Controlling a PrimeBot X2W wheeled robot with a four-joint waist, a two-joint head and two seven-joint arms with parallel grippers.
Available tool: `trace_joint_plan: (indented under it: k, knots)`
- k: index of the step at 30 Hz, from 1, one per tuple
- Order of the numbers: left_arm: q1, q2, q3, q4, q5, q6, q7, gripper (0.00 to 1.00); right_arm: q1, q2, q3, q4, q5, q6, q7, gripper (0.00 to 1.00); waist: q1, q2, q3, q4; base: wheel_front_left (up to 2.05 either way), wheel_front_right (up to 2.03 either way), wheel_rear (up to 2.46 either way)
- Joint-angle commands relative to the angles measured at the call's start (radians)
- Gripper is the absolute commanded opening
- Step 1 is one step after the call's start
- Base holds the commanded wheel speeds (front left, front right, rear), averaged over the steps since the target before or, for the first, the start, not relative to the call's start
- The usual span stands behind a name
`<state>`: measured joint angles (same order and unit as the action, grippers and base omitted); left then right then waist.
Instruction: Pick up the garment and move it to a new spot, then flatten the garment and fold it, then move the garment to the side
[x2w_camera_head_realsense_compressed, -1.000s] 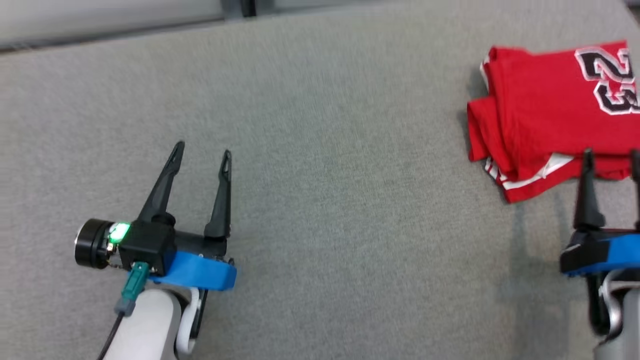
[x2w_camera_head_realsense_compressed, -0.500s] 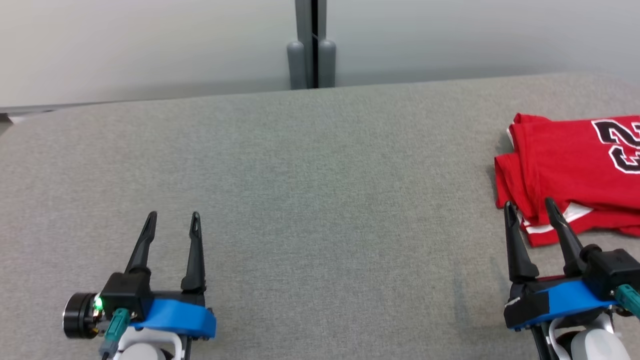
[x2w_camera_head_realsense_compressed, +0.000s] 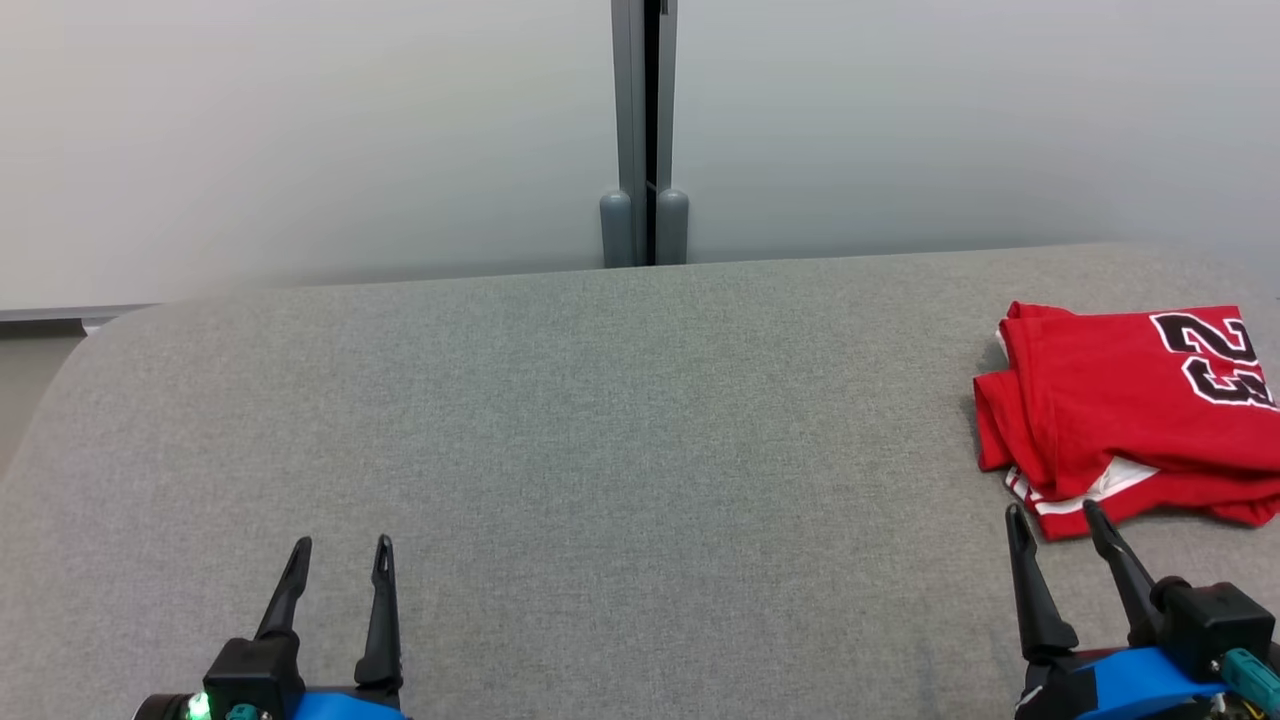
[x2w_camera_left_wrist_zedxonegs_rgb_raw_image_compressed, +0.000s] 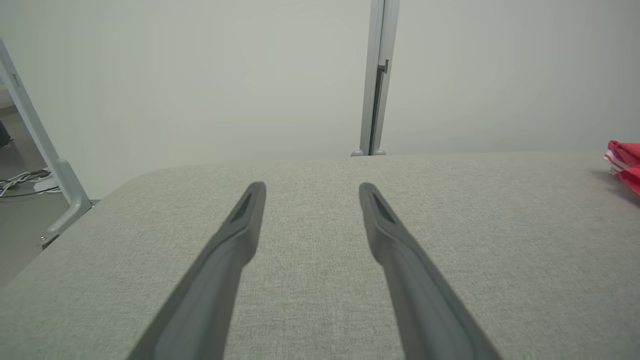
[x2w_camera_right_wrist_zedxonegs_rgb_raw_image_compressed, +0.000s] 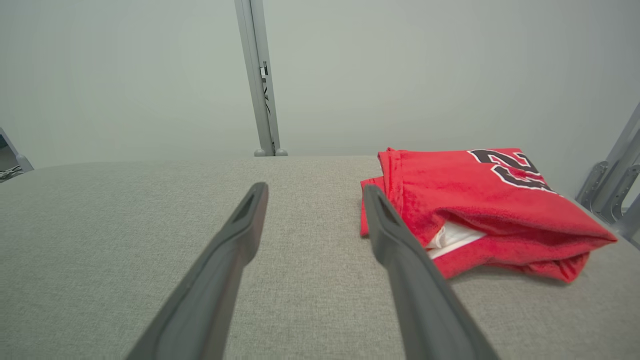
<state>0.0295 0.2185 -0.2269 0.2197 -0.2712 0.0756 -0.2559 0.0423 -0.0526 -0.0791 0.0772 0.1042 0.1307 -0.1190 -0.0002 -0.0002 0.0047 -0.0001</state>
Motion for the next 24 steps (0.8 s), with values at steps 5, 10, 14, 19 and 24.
trace_joint_plan:
  k: [5, 10, 14, 19, 24]
  knots:
    - [0.027, 0.014, -0.001, -0.002, -0.009, 0.0, 0.005, 1.0, 0.04, 0.002, 0.001, -0.025, 0.01, 0.0, 0.009, 1.0, 0.0002, 0.0002, -0.013, 0.001, 0.0, 0.0, 0.0]
    - [0.034, 0.02, -0.001, -0.003, -0.015, 0.0, 0.006, 1.0, 0.046, 0.002, 0.007, -0.033, 0.018, 0.0, 0.014, 1.0, 0.0002, 0.0002, -0.017, 0.003, 0.0, 0.0, 0.0]
    - [0.034, 0.018, -0.003, -0.003, -0.02, 0.002, 0.005, 1.0, 0.047, 0.002, 0.005, -0.035, 0.017, 0.0, 0.016, 1.0, 0.0002, 0.0002, -0.019, 0.003, 0.0, 0.0, 0.0]
    - [0.031, 0.018, -0.006, -0.004, -0.024, 0.002, 0.003, 1.0, 0.049, 0.002, 0.005, -0.037, 0.017, 0.0, 0.016, 1.0, 0.0002, 0.0002, -0.018, 0.004, 0.0, 0.0, 0.0]
    - [0.025, 0.021, -0.008, -0.005, -0.024, 0.005, 0.001, 1.0, 0.045, 0.002, 0.004, -0.035, 0.022, 0.0, 0.013, 1.0, 0.0002, 0.0002, -0.014, 0.006, 0.0, 0.0, 0.0]
